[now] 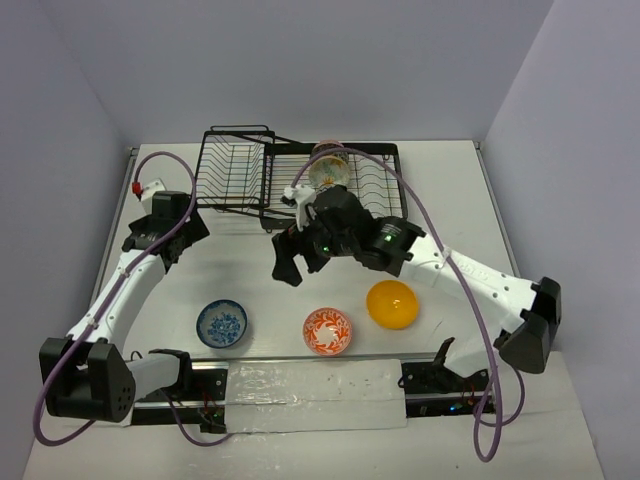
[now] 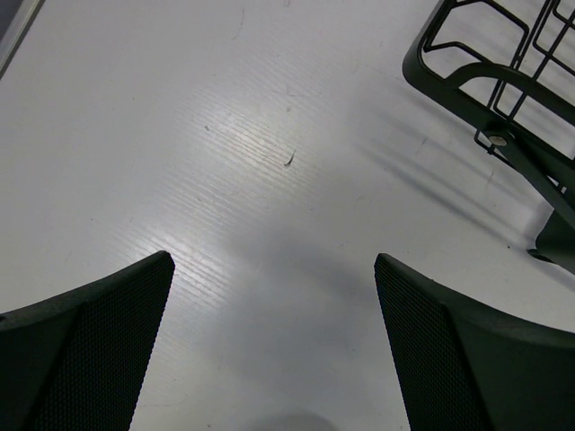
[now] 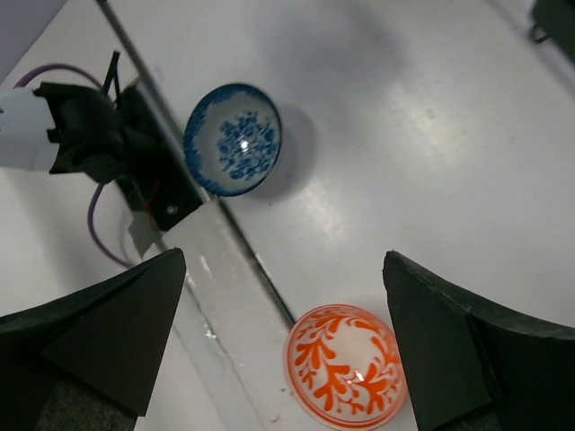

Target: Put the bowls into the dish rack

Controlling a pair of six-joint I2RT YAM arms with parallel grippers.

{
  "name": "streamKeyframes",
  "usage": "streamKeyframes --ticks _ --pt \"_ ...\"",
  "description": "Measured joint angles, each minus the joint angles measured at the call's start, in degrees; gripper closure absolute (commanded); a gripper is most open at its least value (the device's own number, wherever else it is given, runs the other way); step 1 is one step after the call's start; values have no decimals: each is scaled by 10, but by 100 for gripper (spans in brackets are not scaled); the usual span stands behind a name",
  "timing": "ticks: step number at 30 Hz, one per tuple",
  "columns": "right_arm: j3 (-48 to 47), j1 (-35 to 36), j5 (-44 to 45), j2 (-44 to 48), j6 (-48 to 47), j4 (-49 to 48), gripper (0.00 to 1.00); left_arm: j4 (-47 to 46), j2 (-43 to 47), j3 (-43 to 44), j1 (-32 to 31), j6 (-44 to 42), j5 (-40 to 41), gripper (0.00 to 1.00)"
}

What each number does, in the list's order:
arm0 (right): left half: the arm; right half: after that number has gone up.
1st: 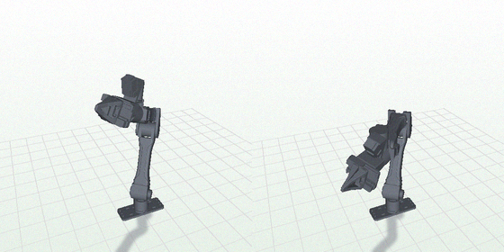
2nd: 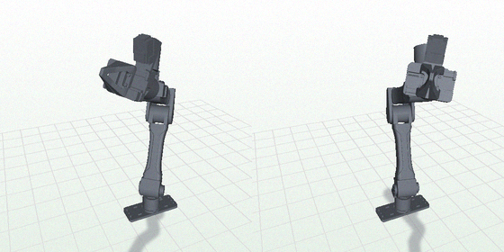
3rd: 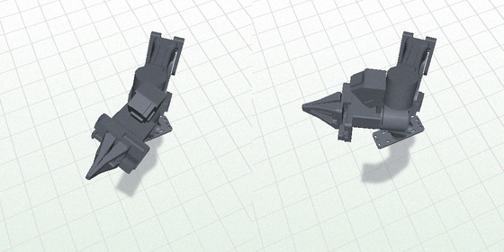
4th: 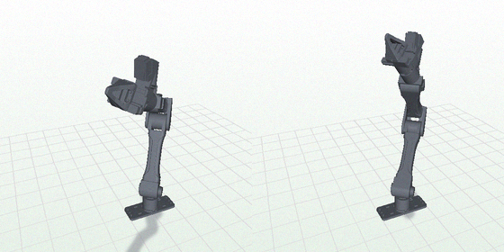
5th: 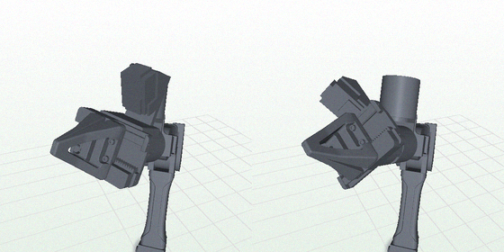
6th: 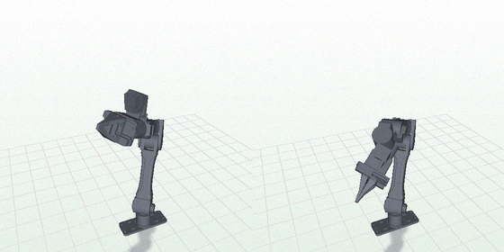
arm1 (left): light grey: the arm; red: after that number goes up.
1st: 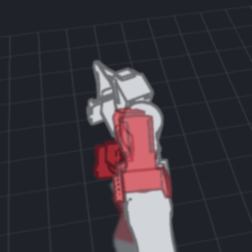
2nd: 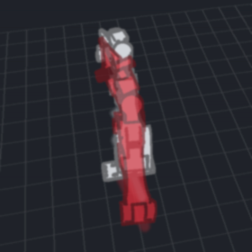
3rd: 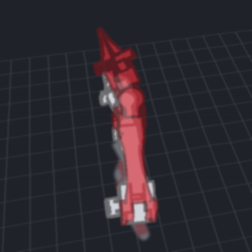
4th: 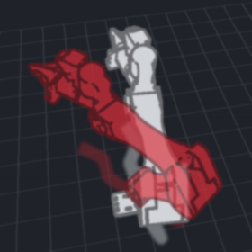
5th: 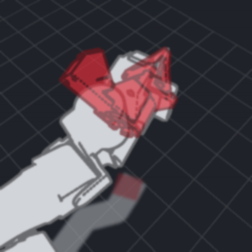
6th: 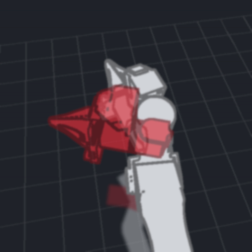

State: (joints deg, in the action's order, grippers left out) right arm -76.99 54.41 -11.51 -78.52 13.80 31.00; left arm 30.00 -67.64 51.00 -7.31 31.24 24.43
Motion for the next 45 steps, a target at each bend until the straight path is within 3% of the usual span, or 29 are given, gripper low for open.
streamKeyframes --ticks 5,10,23,45 --pt "1 21 -59 -59 29 6 9 1 0 0 5 2 12 1" --pt "10 34 -42 -103 32 56 8 3 0 0 7 10 18 1" --pt "186 32 35 35 101 103 7 3 -8 0 7 10 15 1" --pt "310 3 42 104 162 99 16 3 -14 0 -18 10 9 1"
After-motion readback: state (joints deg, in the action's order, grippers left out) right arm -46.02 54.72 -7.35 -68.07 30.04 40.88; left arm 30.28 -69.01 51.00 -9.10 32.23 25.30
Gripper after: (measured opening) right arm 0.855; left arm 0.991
